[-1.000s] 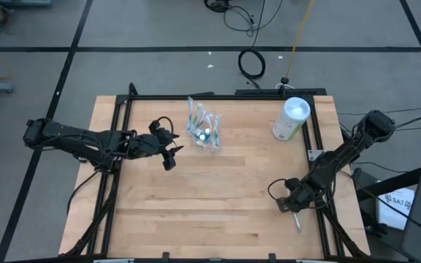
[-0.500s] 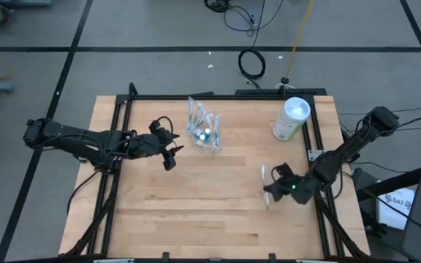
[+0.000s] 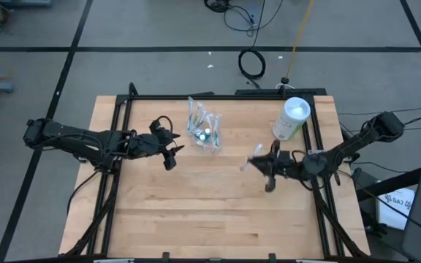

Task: Pick & Place toothbrushing station
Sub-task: Put the purple toothbrush into the right section of the organizer

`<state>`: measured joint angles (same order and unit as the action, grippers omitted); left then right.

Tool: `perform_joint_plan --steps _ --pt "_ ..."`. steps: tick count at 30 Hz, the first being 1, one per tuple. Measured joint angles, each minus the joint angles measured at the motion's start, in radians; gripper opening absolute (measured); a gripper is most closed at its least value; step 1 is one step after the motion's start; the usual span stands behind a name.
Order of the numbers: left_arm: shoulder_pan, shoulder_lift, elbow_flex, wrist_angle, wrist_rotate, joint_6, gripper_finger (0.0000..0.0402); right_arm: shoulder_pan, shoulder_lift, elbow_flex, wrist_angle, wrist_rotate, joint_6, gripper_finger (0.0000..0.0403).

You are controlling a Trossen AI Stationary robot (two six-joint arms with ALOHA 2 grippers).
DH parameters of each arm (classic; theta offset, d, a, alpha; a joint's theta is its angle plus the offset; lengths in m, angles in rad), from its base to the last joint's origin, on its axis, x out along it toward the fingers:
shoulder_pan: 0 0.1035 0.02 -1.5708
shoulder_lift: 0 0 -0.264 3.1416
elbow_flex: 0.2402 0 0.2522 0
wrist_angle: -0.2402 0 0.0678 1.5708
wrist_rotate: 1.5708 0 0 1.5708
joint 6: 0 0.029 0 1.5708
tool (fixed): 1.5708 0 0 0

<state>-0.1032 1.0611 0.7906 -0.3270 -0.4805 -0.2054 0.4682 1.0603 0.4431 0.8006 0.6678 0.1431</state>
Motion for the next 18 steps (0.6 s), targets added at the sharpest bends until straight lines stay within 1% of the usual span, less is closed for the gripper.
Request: perform_joint_plan --steps 2,4,6,9,12,18 --pt "0.000 0.000 0.000 0.014 0.000 0.001 0.0212 -0.054 0.024 0.001 0.105 -0.013 -0.138 0.0014" --pt "0.000 0.000 0.000 0.041 0.000 0.013 0.0212 -0.113 0.062 0.001 0.195 -0.044 -0.221 0.0014" --pt "0.000 0.000 0.000 0.061 0.000 0.031 0.0212 -0.177 0.114 0.001 0.267 -0.096 -0.266 0.0015" --pt "0.000 0.000 0.000 0.078 -0.001 0.049 0.0212 -0.263 0.209 0.007 0.350 -0.173 -0.285 0.0015" --pt "0.000 0.000 0.000 0.093 -0.001 0.051 0.0212 -0.328 0.309 0.047 0.367 -0.221 -0.287 0.0015" --pt "0.001 0.000 0.000 0.098 -0.022 0.054 0.0212 -0.421 0.473 0.163 0.328 -0.227 -0.310 0.0015"
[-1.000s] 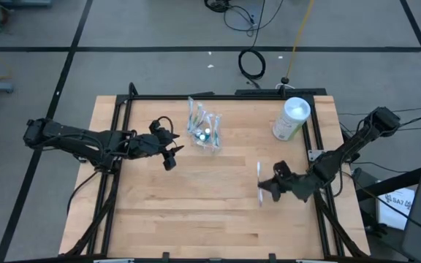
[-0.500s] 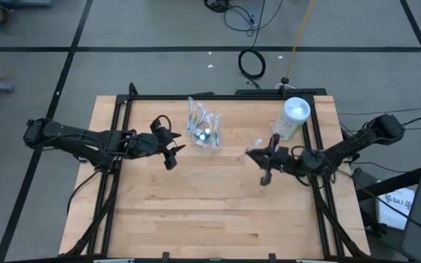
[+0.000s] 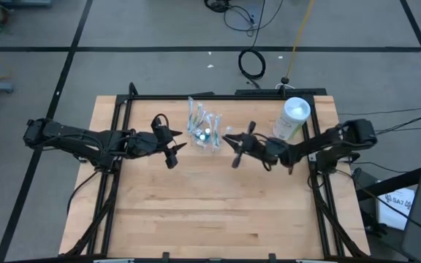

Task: Pick & Place toothbrushing station
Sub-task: Put the purple toothbrush into the right section of the organizer

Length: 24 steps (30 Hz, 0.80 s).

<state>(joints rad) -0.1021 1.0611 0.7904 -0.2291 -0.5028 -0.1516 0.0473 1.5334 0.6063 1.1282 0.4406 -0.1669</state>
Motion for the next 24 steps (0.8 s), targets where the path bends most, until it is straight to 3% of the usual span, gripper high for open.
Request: perform_joint_plan --steps 12,24 --pt "0.003 0.000 0.000 -0.004 -0.004 0.000 0.0212 -0.091 0.124 0.055 -0.117 -0.054 0.141 0.0015" --pt "0.003 0.000 0.000 0.003 0.002 0.040 0.0212 -0.121 0.153 0.055 -0.250 -0.107 0.150 0.0016"
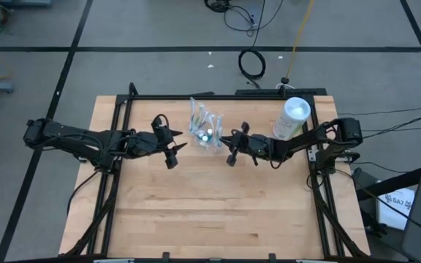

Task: Pick & Place toothbrushing station
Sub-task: Put the purple toothbrush into the right section of the organizer, then return to Home Position

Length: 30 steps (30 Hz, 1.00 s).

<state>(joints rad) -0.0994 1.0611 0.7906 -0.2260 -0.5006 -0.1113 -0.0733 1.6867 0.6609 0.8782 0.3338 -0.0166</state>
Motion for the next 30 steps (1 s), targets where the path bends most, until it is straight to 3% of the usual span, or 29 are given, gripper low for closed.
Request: perform_joint_plan --steps 6,15,19,25,30 --pt "0.000 0.000 0.000 0.000 0.003 -0.011 0.0212 -0.012 -0.001 0.000 -0.083 0.000 0.046 0.0031" --pt "0.000 0.000 0.000 -0.001 0.003 -0.004 0.0212 -0.006 -0.028 0.000 -0.098 0.002 0.034 0.0112" --pt "-0.005 0.000 0.000 -0.034 0.005 0.031 0.0212 0.013 -0.140 0.000 -0.216 0.003 -0.018 0.0128" --pt "-0.029 -0.027 0.000 -0.039 0.005 0.026 0.0212 0.067 -0.392 0.000 -0.562 0.003 -0.022 0.0126" --pt "-0.046 -0.154 0.000 -0.137 0.003 0.026 0.0212 0.111 -0.630 0.000 -0.754 0.003 -0.031 0.0121"
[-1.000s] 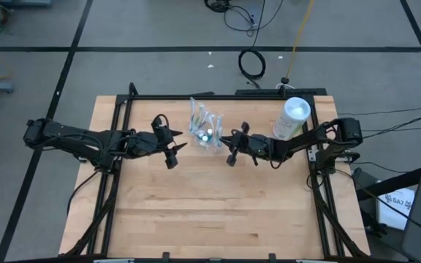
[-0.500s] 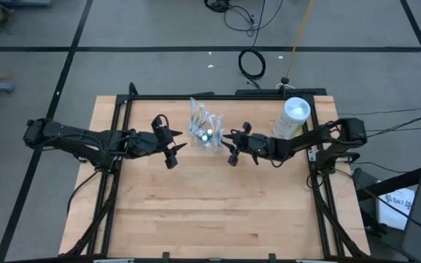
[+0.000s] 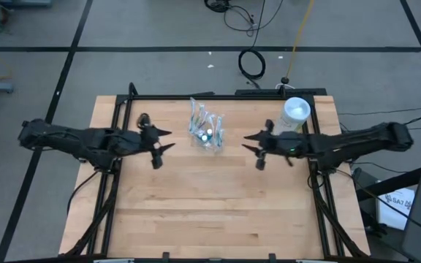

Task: Pick & Place toothbrushing station
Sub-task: Return to Home Position

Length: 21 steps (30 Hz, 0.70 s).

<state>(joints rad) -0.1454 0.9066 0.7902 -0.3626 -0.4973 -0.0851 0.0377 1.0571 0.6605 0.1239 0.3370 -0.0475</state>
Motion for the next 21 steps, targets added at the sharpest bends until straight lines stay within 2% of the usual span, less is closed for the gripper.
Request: perform_joint_plan --steps 7,12,21 --pt "-0.001 -0.229 0.000 -0.205 -0.006 -0.044 0.0212 0.037 -0.266 -0.009 -0.127 0.000 0.026 0.0123" --pt "-0.001 -0.355 -0.054 -0.210 -0.056 0.006 0.0212 0.049 -0.399 -0.113 -0.152 -0.048 0.016 0.0119" --pt "-0.001 -0.595 -0.219 -0.209 -0.058 0.034 0.0212 0.048 -0.673 -0.274 -0.148 -0.062 0.037 0.0118"
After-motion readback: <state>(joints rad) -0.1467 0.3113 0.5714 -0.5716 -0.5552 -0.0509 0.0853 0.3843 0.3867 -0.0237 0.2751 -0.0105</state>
